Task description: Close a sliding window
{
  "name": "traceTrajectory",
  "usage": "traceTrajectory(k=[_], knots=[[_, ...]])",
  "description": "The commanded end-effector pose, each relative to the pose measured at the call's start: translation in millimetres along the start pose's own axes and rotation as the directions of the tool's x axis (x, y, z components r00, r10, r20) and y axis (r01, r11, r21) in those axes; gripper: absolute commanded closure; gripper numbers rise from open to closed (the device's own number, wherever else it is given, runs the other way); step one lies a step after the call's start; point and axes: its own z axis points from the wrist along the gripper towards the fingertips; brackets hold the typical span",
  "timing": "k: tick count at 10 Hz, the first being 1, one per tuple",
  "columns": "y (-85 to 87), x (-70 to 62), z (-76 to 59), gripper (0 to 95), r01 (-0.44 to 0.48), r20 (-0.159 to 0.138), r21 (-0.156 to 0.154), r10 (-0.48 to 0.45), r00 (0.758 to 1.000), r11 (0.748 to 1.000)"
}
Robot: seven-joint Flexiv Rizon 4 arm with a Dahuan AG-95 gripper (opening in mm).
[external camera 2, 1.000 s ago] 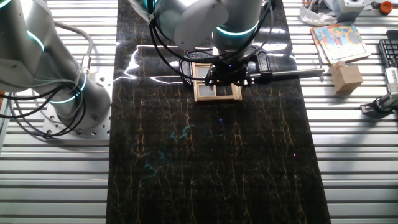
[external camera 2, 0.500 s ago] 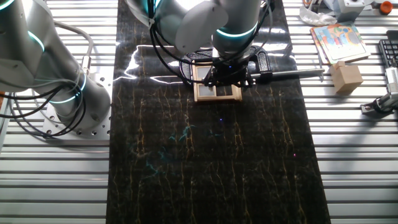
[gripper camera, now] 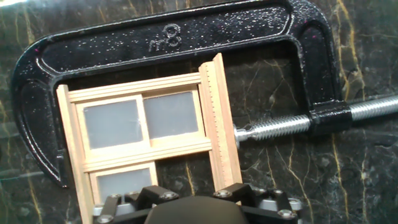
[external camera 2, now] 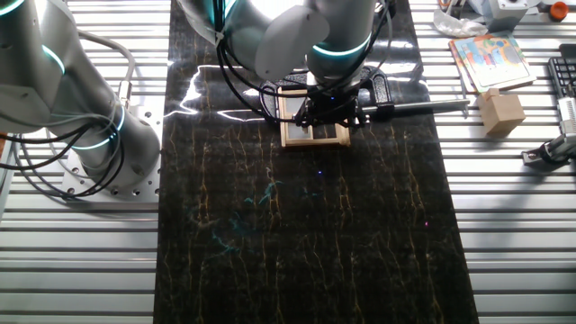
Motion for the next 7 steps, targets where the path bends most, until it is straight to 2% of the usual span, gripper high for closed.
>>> traceTrajectory(k=[1, 7], knots=[[-0.4, 0.3, 1.2, 0.0, 0.001, -0.001, 0.005, -0.001, 1.0, 1.0], [1.2, 0.3, 4.3, 0.0, 0.005, -0.004, 0.013, -0.005, 1.0, 1.0]])
